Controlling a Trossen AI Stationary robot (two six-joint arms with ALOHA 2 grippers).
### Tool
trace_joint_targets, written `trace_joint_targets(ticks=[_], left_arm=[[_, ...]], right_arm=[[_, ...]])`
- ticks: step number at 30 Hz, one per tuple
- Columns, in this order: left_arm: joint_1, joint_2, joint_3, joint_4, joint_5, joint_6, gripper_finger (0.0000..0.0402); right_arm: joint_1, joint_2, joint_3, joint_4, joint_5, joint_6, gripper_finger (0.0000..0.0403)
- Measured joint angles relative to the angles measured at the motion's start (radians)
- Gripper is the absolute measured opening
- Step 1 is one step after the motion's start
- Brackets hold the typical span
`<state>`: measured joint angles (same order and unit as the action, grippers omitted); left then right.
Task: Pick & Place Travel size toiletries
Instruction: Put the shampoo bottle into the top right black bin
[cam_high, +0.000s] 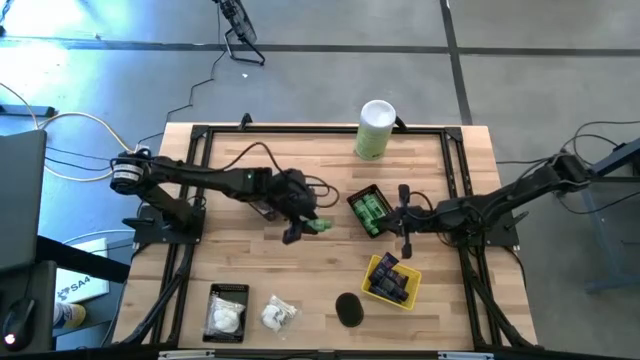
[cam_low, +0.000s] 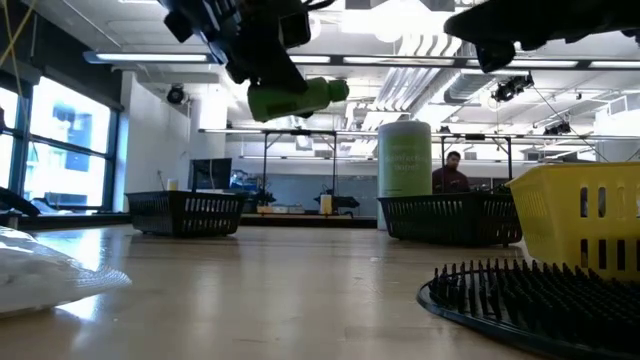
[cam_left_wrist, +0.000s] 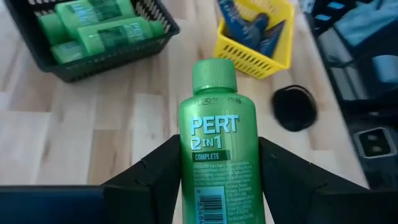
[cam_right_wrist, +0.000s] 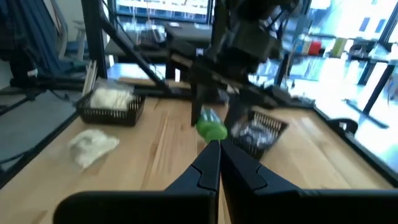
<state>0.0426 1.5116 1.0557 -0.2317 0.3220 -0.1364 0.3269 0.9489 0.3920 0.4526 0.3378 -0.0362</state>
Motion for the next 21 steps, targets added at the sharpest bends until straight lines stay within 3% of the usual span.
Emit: trace_joint_targets(ticks=[10,13,17,21], left_arm=[[0.016,0.000,0.000,-0.003,0.101,-0.008,0.0182],[0.016,0.000,0.000,-0.005,0.125,-0.026,0.0182],[0.016,0.000,0.000,-0.006,0.132,-0.030,0.0182],[0.016,0.000,0.000,-0.011,0.137,-0.047,0.0182]], right_arm=[[-0.026,0.239,0.001,0.317,0.001,-0.073,0.0004],[-0.043,0.317,0.025,0.337,0.000,-0.069,0.0013],[-0.062,0.409,0.077,0.338,-0.004,-0.023,0.0057],[-0.073,0.478,0.129,0.337,-0.040,-0.024,0.0126]])
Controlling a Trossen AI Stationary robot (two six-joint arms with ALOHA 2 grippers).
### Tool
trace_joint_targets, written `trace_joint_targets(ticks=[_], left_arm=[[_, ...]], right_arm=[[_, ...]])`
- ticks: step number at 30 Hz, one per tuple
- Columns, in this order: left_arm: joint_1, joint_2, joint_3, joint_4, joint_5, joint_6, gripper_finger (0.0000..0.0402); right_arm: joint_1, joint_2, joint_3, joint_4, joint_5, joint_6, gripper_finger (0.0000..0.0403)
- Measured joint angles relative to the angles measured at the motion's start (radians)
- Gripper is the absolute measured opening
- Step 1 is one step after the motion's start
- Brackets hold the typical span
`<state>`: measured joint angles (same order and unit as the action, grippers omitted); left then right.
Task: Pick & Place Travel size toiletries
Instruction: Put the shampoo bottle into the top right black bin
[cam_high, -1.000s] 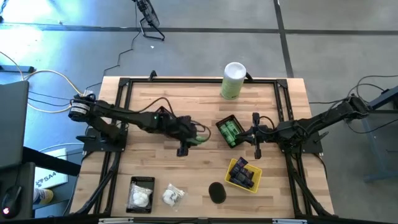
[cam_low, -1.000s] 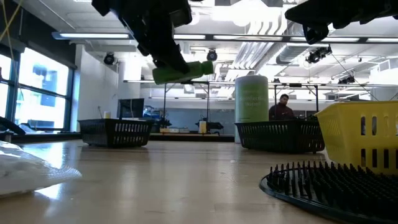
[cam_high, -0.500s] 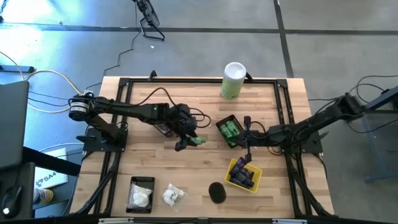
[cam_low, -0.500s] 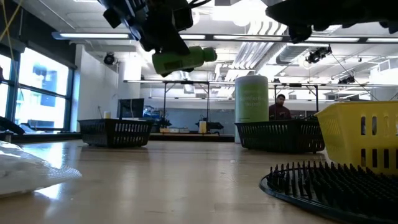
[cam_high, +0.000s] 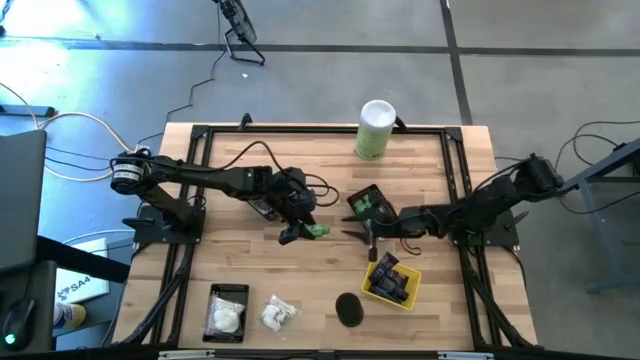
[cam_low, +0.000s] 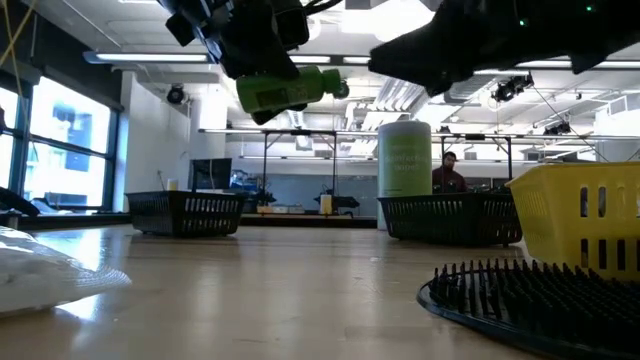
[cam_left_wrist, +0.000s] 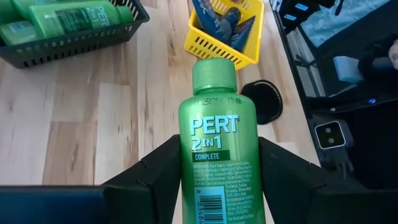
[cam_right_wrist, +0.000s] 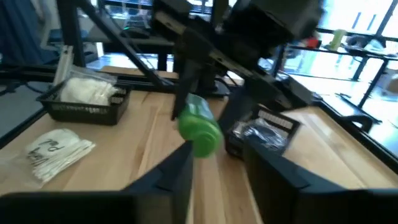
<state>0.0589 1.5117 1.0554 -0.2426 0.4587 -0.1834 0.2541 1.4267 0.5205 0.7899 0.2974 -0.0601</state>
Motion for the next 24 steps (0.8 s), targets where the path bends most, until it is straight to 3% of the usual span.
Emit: trace_joint_targets(ticks=[5,9,15,24], left_arm=[[0.000,0.000,0.000,-0.020,0.000,-0.011,0.0182],[0.000,0.000,0.000,-0.023,0.000,-0.031,0.0182],[0.000,0.000,0.000,-0.023,-0.001,-0.031,0.0182],[0.000,0.000,0.000,-0.023,-0.001,-0.031,0.0182]], right_arm=[[-0.002,0.062,0.052,0.000,-0.043,-0.067,0.0202],[-0.010,0.111,0.082,0.001,-0.048,-0.075,0.0231],[-0.030,0.200,0.120,0.000,-0.069,-0.075,0.0233],[-0.035,0.219,0.130,0.021,-0.066,-0.067,0.0227]])
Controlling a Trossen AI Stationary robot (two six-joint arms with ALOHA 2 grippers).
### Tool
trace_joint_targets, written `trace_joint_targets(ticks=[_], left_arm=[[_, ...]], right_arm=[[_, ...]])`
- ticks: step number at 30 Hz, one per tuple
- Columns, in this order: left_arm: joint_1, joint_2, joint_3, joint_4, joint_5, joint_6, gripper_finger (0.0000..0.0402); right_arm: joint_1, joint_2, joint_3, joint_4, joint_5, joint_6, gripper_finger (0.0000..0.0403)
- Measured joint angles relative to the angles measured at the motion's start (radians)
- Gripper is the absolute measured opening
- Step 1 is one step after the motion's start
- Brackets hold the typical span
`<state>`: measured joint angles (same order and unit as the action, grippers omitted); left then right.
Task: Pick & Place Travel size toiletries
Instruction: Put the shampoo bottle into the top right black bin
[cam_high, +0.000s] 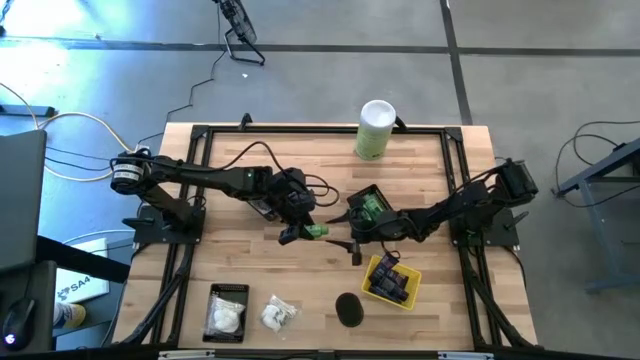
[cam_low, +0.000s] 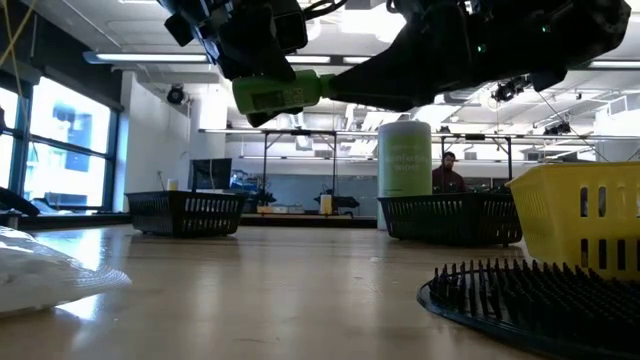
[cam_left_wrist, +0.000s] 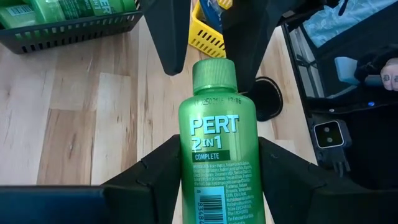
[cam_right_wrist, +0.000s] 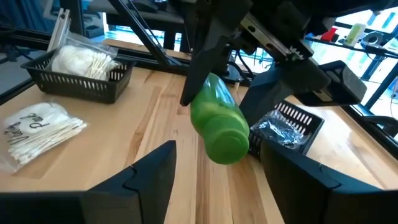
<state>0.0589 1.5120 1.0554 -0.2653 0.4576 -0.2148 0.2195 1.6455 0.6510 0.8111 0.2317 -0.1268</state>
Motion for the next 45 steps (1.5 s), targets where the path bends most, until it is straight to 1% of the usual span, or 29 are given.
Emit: trace_joint_targets(ticks=[8,14,22,27,30,37,41,45], left_arm=[[0.000,0.000,0.000,0.000,0.000,0.000,0.0182],[0.000,0.000,0.000,0.000,-0.001,0.000,0.0182],[0.000,0.000,0.000,0.000,-0.001,0.000,0.0182],[0.000,0.000,0.000,0.000,-0.002,0.000,0.0182],[0.000,0.000,0.000,0.000,-0.003,0.000,0.0182],[0.000,0.000,0.000,0.000,-0.006,0.000,0.0182],[0.000,0.000,0.000,0.000,-0.007,0.000,0.0182],[0.000,0.000,0.000,0.000,-0.007,0.000,0.0182]], right_arm=[[-0.001,0.000,0.000,0.019,0.000,0.002,0.0226],[-0.028,0.000,0.000,0.033,-0.044,0.048,0.0226],[-0.038,0.000,0.000,0.035,-0.093,0.056,0.0226],[-0.039,0.000,0.000,0.035,-0.095,0.056,0.0226],[-0.039,0.000,0.000,0.035,-0.095,0.056,0.0215],[-0.039,0.000,-0.001,0.038,-0.107,0.064,0.0173],[-0.045,0.000,-0.001,0.038,-0.114,0.103,0.0168],[-0.051,0.000,-0.001,0.039,-0.135,0.106,0.0167]])
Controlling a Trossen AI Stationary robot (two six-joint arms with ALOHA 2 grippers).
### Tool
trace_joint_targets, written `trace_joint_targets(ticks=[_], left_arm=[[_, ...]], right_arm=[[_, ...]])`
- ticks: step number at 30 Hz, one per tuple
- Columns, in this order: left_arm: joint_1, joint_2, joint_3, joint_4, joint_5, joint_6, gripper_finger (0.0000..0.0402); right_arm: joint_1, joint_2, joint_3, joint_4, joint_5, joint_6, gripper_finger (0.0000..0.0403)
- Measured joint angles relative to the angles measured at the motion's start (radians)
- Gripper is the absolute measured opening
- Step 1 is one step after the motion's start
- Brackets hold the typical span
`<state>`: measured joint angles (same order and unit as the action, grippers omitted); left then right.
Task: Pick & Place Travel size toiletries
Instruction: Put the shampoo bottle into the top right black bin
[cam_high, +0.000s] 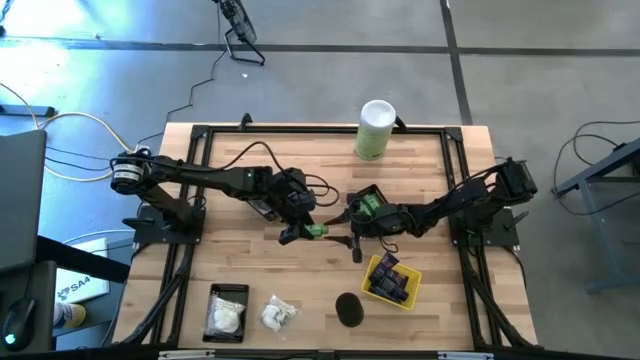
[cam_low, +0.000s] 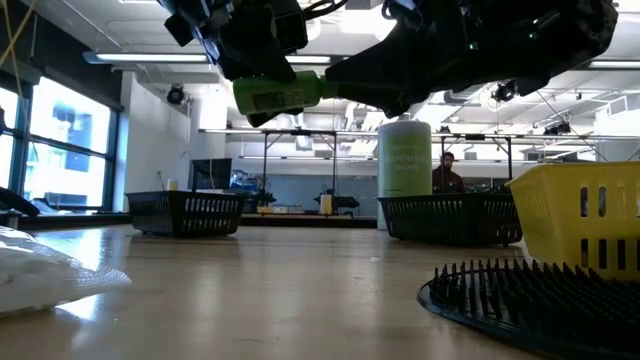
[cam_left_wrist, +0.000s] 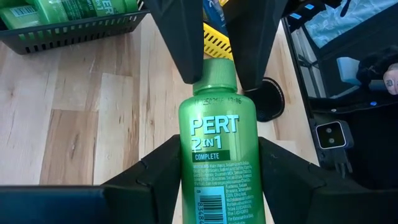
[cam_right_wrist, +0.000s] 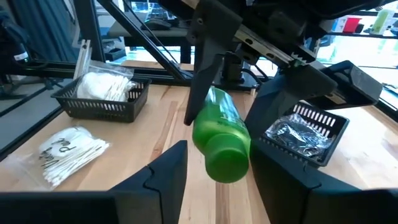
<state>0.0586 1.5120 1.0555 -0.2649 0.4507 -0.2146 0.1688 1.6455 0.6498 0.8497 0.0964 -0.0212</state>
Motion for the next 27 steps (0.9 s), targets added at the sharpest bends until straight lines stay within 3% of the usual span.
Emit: trace_joint_targets(ticks=[7,17,27], left_arm=[[0.000,0.000,0.000,0.000,0.000,0.000,0.0182],[0.000,0.000,0.000,0.000,0.004,0.000,0.0182],[0.000,0.000,0.000,0.000,0.005,0.000,0.0182]], right_arm=[[0.000,0.000,0.000,0.000,0.000,0.002,0.0158],[0.000,0.000,0.000,0.000,0.000,0.002,0.0090],[-0.001,0.000,0.000,0.000,-0.002,0.110,0.0098]])
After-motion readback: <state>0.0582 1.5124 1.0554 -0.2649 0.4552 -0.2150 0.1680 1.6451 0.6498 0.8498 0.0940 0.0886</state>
